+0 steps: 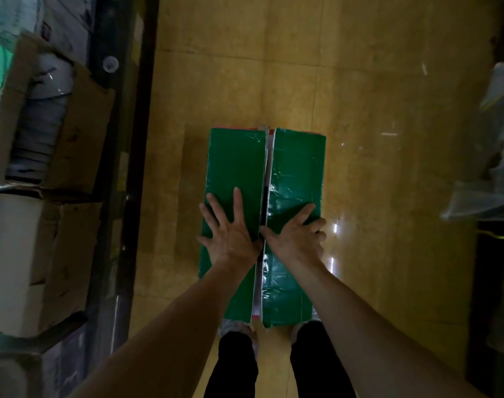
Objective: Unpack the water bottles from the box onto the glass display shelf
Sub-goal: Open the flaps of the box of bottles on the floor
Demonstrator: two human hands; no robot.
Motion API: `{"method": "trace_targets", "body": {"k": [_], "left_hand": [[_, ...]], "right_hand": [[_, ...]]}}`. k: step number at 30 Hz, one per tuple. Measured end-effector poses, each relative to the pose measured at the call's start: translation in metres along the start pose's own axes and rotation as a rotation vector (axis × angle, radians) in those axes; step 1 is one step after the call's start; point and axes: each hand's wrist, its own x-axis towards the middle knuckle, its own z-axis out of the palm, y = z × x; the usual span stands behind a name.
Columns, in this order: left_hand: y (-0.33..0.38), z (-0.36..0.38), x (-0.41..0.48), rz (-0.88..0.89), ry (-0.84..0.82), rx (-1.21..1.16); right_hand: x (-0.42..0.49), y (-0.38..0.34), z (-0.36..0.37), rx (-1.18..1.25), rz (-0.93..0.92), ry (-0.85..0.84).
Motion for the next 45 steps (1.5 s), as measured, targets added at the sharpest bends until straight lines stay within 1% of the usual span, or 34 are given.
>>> {"method": "trace_targets", "body": {"k": [3,6,9,13,15,19,25,31,37,41,45], "left_hand": [[0.005,-0.002,0.005,-0.038,0.002,-0.027],[0.012,-0.005,0.002,-0.047,-0.028,-0.004],[0.015,-0.009,-0.011,-0.031,-0.063,-0.017],[0.014,-0.018,-0.030,-0.057,-0.054,-0.032],[0.015,-0.025,-0.038,-0.078,-0.044,0.040],[0.013,-0.039,-0.043,-0.068,-0.006,0.280],[0.007,-0.058,-0.050,-0.013,0.026,0.439],[-0.006,-0.082,-0.045,-0.011,0.060,0.319],[-0.016,-0.090,-0.037,-0.027,0.046,0.307],[-0.021,-0.094,-0.035,-0.013,0.033,0.372],[-0.016,-0.099,-0.037,0.043,-0.009,0.459]], "right_hand": [[0.003,-0.005,-0.004,0.003,0.031,-0.035],[-0.001,-0.011,-0.008,0.001,0.039,-0.059],[-0.009,-0.014,-0.010,-0.010,0.041,-0.067],[-0.021,-0.012,-0.021,-0.028,0.028,-0.066],[-0.027,-0.011,-0.029,-0.045,0.019,-0.069],[-0.035,-0.011,-0.047,-0.141,-0.002,-0.045],[-0.040,-0.006,-0.062,-0.355,-0.032,0.017],[-0.041,0.001,-0.067,-0.413,-0.043,0.004],[-0.042,0.009,-0.064,-0.312,-0.072,0.056],[-0.040,0.014,-0.064,-0.258,-0.070,0.037],[-0.037,0.018,-0.069,-0.232,-0.097,-0.001]]}}
